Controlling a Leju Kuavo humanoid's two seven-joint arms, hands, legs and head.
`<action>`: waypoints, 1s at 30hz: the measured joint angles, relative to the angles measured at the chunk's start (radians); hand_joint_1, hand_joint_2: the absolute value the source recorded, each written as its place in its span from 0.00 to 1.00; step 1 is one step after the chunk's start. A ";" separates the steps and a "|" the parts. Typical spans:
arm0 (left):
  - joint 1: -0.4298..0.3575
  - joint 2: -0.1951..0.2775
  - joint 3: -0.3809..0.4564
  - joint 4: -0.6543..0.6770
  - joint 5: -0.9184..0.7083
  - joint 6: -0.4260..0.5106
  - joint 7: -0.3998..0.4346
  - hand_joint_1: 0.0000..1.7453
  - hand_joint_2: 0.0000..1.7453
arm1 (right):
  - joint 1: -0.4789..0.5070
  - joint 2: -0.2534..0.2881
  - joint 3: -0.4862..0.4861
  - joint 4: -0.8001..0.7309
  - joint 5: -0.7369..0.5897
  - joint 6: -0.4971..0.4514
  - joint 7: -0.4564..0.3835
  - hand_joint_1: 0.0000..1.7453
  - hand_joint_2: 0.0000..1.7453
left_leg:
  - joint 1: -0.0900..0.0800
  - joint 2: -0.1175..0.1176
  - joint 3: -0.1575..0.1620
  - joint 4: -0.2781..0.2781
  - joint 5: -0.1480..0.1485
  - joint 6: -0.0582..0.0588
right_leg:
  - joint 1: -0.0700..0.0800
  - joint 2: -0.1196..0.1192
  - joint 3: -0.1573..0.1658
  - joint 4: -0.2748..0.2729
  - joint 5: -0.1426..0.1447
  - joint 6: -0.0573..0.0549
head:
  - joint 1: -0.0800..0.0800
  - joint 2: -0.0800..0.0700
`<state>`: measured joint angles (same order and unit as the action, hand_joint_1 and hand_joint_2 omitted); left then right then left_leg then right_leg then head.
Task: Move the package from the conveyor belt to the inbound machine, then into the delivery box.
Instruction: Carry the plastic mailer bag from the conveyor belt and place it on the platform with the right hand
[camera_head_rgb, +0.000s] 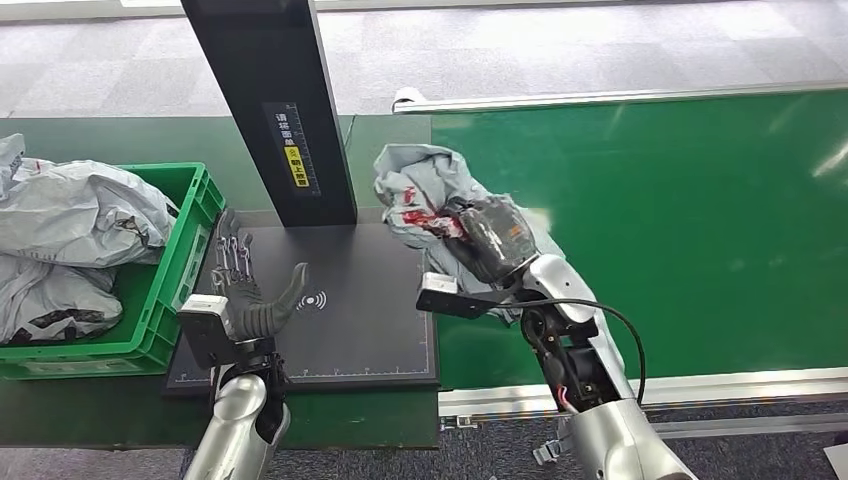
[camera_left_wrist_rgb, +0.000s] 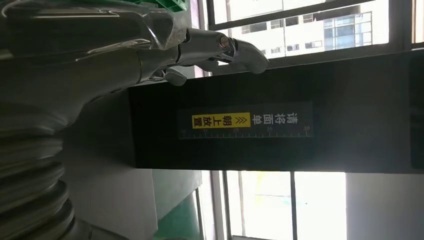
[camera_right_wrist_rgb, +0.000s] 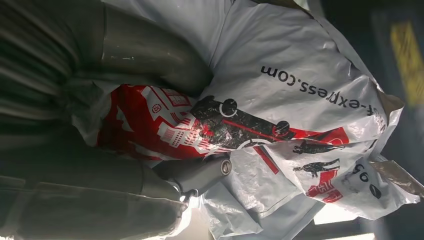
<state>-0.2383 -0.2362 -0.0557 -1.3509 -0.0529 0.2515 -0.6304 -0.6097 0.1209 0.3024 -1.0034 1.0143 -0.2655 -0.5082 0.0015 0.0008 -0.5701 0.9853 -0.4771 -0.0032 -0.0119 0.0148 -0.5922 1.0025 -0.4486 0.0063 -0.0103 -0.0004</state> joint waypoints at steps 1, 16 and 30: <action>-0.002 0.000 0.001 0.001 0.011 0.000 -0.002 0.00 1.00 | -0.002 0.004 0.025 0.016 0.042 -0.010 0.007 1.00 1.00 | 0.000 0.000 0.000 0.000 0.000 0.000 | 0.000 0.000 0.000 0.000 0.000 0.000 | 0.000 0.000; -0.017 -0.001 0.013 0.019 0.085 0.025 -0.035 0.00 1.00 | -0.176 0.069 0.402 0.332 0.314 0.094 0.003 0.99 1.00 | 0.001 -0.001 0.000 0.000 0.000 0.000 | 0.001 0.000 0.000 0.000 0.000 0.000 | 0.000 0.000; -0.043 -0.001 0.007 0.042 0.099 0.045 -0.036 0.00 1.00 | -0.292 0.118 0.640 0.502 0.277 0.079 -0.087 0.97 1.00 | 0.001 0.000 0.001 0.000 0.000 0.000 | 0.001 0.000 0.000 0.000 0.000 0.000 | 0.000 0.000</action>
<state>-0.2813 -0.2369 -0.0484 -1.3089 0.0463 0.2967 -0.6668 -0.9019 0.2394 0.9429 -0.5010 1.2909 -0.1861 -0.5955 0.0022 0.0004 -0.5693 0.9852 -0.4768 -0.0033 -0.0111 0.0147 -0.5918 1.0027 -0.4487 0.0060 -0.0103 -0.0004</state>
